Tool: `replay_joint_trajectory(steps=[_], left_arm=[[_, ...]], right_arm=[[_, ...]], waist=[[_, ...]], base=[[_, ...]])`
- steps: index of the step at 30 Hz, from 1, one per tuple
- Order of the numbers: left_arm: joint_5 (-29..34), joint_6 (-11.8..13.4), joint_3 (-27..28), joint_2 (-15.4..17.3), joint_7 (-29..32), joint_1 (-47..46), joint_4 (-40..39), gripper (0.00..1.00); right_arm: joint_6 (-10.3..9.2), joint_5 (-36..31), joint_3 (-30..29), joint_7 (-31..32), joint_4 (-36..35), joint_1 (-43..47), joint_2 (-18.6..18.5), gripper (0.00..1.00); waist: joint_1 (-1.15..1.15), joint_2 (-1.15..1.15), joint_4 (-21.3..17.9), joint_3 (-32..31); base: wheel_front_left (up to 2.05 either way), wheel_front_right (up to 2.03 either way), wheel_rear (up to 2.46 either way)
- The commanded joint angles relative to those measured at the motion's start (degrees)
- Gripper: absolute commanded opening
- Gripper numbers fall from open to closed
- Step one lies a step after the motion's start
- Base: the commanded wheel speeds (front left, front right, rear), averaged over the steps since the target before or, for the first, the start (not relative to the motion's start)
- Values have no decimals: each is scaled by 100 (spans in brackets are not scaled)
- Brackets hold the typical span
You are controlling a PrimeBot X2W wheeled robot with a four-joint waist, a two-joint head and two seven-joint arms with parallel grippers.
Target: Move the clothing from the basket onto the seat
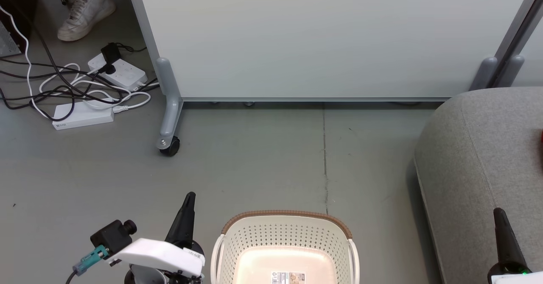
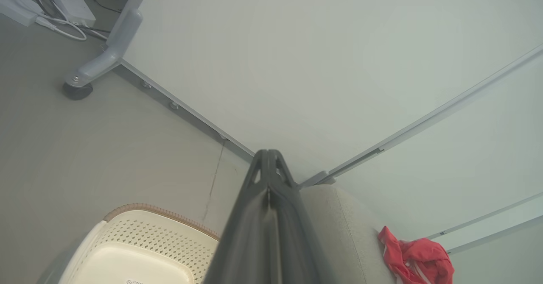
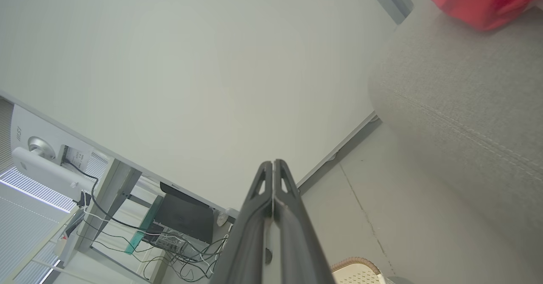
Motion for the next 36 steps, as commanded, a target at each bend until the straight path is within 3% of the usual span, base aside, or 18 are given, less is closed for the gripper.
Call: replay_joint_trajectory(steps=[1, 36], left_arm=[[-222, -70, 60, 35, 38, -227, -44, 0], [-2226, -298, 340, 54, 478, -584, 81, 0]], right_arm=[[2, 250, -55, 46, -101, -20, -78, 0], [5, 2575, -95, 194, -309, 111, -481, 0]], waist=[[0, 0, -12, 1], [0, 0, -216, 21]], base=[[0, 0, 0], [0, 0, 0]])
